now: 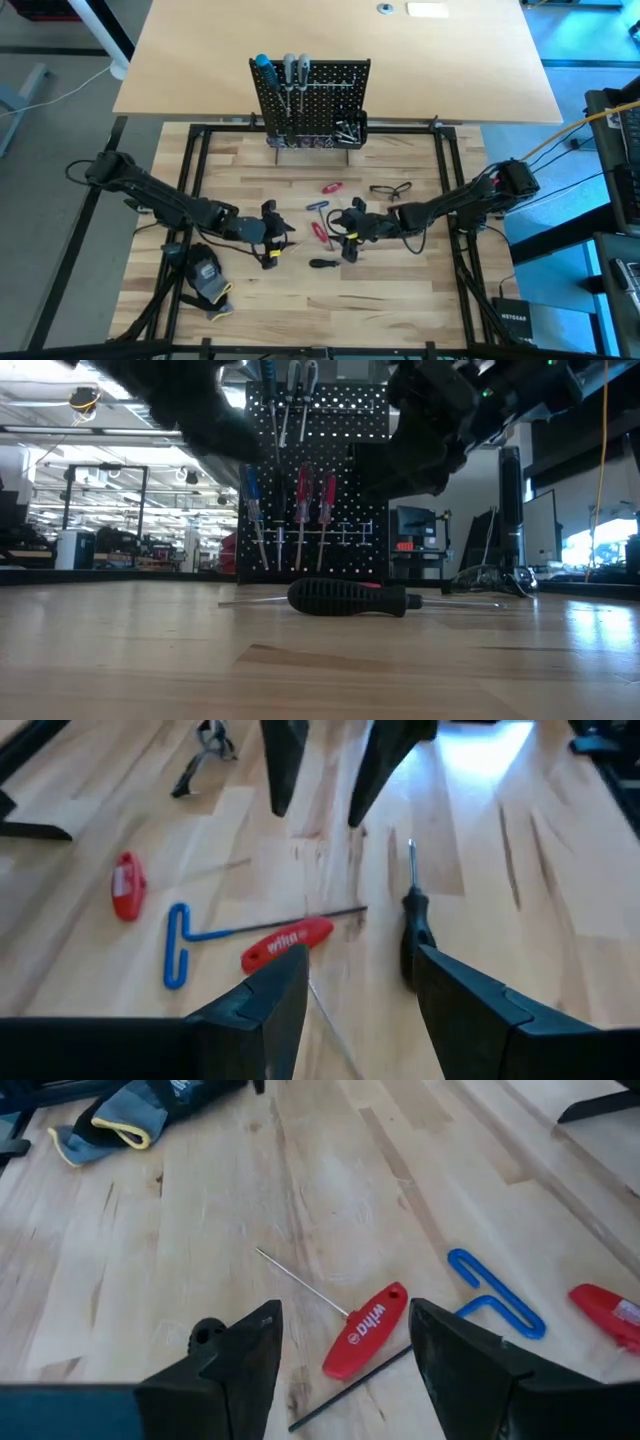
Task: Hang tools onto peg board
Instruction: Hang the red allen wrench on the peg board
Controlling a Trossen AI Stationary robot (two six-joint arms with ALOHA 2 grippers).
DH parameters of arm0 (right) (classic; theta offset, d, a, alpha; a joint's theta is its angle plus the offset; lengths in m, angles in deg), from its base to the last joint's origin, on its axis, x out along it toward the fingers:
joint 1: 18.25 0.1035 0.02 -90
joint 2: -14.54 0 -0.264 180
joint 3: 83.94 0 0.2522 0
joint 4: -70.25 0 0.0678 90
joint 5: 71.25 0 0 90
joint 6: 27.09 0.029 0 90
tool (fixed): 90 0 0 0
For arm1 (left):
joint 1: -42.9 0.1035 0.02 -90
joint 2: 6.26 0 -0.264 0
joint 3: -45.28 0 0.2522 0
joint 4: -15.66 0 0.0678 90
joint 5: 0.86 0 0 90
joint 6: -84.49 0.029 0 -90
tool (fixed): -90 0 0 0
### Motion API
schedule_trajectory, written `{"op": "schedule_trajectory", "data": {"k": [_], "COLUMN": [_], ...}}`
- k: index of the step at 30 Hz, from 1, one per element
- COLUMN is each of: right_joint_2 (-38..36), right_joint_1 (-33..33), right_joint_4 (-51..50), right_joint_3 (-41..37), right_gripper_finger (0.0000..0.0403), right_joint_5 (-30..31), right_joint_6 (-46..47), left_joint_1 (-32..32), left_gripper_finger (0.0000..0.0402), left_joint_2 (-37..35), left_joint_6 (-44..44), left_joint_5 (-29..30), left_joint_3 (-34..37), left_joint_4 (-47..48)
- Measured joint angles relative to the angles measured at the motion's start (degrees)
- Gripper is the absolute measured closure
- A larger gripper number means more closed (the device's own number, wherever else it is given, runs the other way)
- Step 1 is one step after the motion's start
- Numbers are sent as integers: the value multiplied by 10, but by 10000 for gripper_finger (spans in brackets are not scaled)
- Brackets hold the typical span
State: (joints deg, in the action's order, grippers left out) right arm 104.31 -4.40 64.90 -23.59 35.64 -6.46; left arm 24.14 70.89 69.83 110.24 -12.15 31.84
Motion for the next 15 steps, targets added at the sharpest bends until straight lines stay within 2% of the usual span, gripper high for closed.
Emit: {"op": "schedule_trajectory", "data": {"k": [4, 9, 15], "right_joint_2": [36, 74, 79], "right_joint_1": [0, -4, -5], "right_joint_4": [43, 47, 52], "right_joint_3": [0, 2, 3], "right_gripper_finger": [180, 151, 128], "right_joint_5": [0, -1, 0], "right_joint_6": [-2, 3, -23], "left_joint_1": [2, 19, 47], "left_gripper_finger": [231, 231, 231], "left_joint_2": [3, 8, 84], "left_joint_6": [-16, -28, -59], "left_joint_5": [0, -11, -20], "left_joint_3": [53, 80, 78], "left_joint_4": [-56, -79, -95]}}
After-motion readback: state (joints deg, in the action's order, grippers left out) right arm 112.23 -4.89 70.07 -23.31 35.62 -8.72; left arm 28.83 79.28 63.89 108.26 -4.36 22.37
